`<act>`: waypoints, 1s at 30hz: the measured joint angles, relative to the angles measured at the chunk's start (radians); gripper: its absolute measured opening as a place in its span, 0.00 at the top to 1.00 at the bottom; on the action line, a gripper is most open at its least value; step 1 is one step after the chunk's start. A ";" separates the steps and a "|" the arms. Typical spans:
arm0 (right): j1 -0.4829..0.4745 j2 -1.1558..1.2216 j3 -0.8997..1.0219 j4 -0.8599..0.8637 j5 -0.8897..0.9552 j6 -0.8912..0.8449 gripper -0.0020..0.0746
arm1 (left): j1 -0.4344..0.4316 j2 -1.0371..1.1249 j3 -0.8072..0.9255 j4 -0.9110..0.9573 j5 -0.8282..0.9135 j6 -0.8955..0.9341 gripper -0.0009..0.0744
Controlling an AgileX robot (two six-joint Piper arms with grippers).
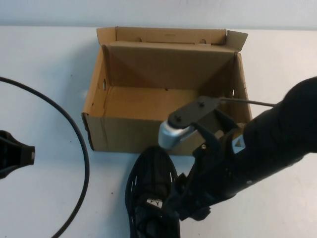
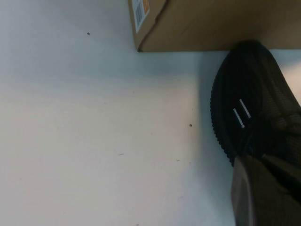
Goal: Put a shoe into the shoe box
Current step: Pick up the shoe from the table
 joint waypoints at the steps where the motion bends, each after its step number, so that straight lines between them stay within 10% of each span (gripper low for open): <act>1: 0.007 0.022 0.000 0.000 -0.011 -0.028 0.42 | 0.000 0.000 0.000 0.000 0.000 0.000 0.99; 16: 0.063 0.209 0.000 -0.084 -0.168 -0.251 0.40 | 0.000 0.000 0.000 0.000 0.002 0.000 0.99; 30: 0.070 0.248 -0.018 -0.100 -0.202 -0.251 0.96 | 0.000 0.000 0.000 0.000 0.064 0.054 0.99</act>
